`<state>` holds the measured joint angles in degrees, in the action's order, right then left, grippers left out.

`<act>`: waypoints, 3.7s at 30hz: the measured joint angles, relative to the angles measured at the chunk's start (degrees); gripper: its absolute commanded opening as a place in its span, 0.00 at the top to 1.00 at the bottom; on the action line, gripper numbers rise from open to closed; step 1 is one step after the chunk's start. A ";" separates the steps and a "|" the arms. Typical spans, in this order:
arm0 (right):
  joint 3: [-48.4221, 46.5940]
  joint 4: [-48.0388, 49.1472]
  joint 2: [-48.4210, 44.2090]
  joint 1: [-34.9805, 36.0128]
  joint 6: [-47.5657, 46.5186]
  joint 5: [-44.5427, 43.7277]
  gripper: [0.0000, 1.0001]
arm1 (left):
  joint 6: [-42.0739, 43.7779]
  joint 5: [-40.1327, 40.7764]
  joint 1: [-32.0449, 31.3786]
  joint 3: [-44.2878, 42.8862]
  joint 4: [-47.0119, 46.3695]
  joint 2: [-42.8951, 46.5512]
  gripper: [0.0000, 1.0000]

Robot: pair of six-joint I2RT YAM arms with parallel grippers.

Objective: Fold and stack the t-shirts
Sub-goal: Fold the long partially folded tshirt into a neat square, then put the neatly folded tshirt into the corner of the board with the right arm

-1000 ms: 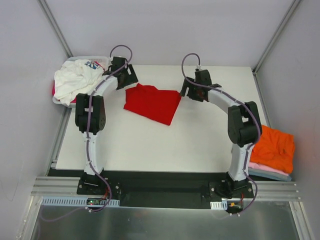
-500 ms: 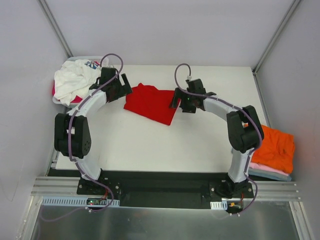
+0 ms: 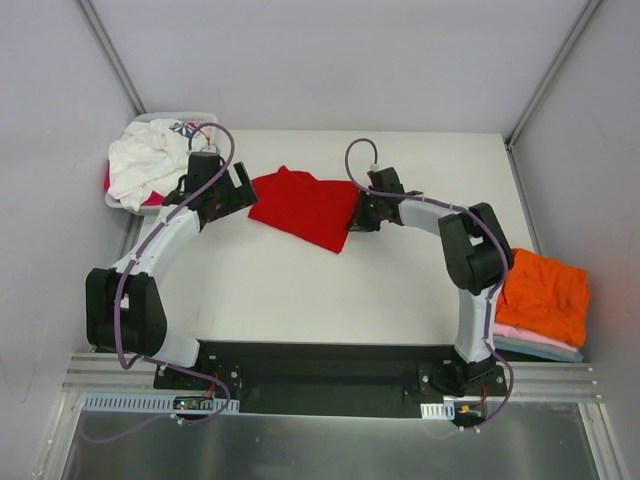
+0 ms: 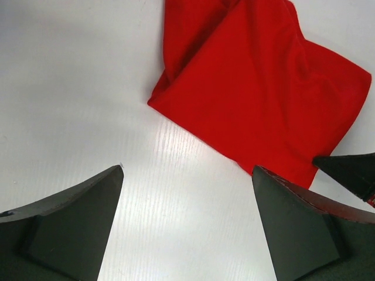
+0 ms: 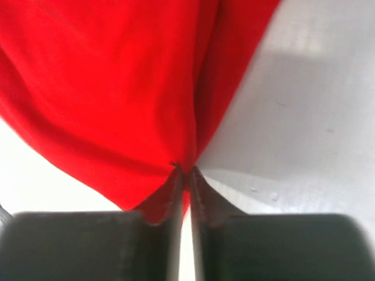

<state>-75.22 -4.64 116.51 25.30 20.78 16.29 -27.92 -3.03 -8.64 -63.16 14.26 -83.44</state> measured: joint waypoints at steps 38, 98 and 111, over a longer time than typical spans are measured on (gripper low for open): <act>0.74 -8.50 -5.33 -13.42 -15.02 -1.46 0.06 | 0.04 -5.46 0.00 6.16 0.20 0.94 0.08; 0.87 -62.49 -66.88 -44.33 -14.67 -43.32 0.99 | -1.07 -13.29 0.00 6.91 -6.32 0.31 0.09; -4.39 -61.61 -52.52 -59.69 -8.28 -47.30 0.93 | -1.49 -14.99 -0.04 5.33 -7.39 -1.01 0.09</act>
<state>-79.61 -66.26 63.99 -34.39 12.49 -31.00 -29.41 -18.02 -8.69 -57.82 6.87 -84.44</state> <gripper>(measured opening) 0.047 0.909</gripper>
